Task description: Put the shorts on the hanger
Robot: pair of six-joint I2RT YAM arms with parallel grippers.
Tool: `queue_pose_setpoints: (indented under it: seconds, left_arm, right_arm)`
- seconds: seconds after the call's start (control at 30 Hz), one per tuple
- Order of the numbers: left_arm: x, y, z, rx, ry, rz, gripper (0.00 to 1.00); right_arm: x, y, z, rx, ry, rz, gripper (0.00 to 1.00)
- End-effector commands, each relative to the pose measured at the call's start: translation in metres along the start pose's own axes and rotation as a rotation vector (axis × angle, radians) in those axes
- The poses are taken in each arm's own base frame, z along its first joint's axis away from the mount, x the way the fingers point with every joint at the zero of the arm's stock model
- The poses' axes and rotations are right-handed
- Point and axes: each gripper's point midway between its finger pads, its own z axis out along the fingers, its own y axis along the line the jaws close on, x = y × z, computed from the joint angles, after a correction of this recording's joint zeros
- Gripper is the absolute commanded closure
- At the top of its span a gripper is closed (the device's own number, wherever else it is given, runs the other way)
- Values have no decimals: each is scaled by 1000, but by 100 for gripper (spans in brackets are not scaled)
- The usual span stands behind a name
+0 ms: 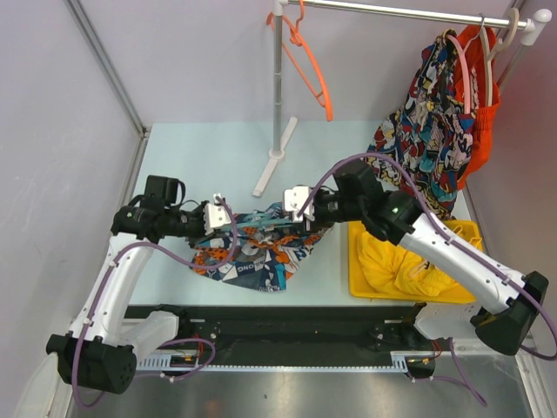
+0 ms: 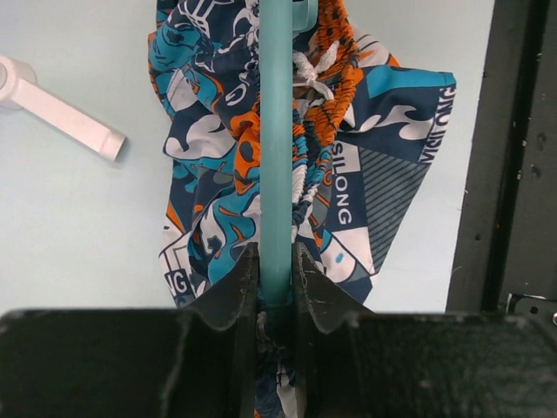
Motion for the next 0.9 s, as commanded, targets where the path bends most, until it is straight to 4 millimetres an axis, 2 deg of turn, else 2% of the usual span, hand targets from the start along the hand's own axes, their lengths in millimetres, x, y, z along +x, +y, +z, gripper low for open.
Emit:
queue_pose_setpoints:
  seconds: [0.0, 0.2, 0.27, 0.4, 0.47, 0.53, 0.6, 0.63, 0.73, 0.77, 0.83, 0.87]
  left_arm:
    - [-28, -5, -9, 33, -82, 80, 100]
    - [-38, -10, -15, 34, -105, 107, 100]
    - [-40, -11, -16, 42, -116, 110, 100]
    - [-46, -14, -18, 56, -139, 135, 100]
    - [-51, -14, -20, 52, -151, 144, 100]
    - [-54, -13, -22, 53, -157, 144, 100]
    - [-58, -14, -24, 53, -169, 145, 100]
    - [-59, -14, -24, 51, -172, 145, 100]
    - [-64, -13, -24, 49, -200, 146, 100]
    - [-65, -14, -23, 53, -207, 139, 100]
    - [-69, -13, -23, 62, -225, 127, 100]
    - [-71, -13, -23, 64, -228, 122, 100]
  right_arm:
    - [-20, 4, 15, -39, -52, -32, 49]
    - [-17, 33, 24, -154, -49, -28, 52]
    - [-12, 40, 25, -180, -25, -21, 56]
    - [-2, 43, 31, -190, 14, 2, 59]
    - [3, 42, 34, -183, 32, 19, 64]
    - [1, 40, 31, -174, 29, 36, 77]
    - [2, 38, 26, -154, 41, 83, 81]
    - [2, 36, 23, -139, 43, 97, 79]
    - [11, 37, 17, -137, 77, 164, 60]
    - [13, 37, 15, -137, 78, 189, 56]
    - [17, 38, 16, -137, 74, 232, 54]
    - [12, 36, 17, -130, 42, 233, 54]
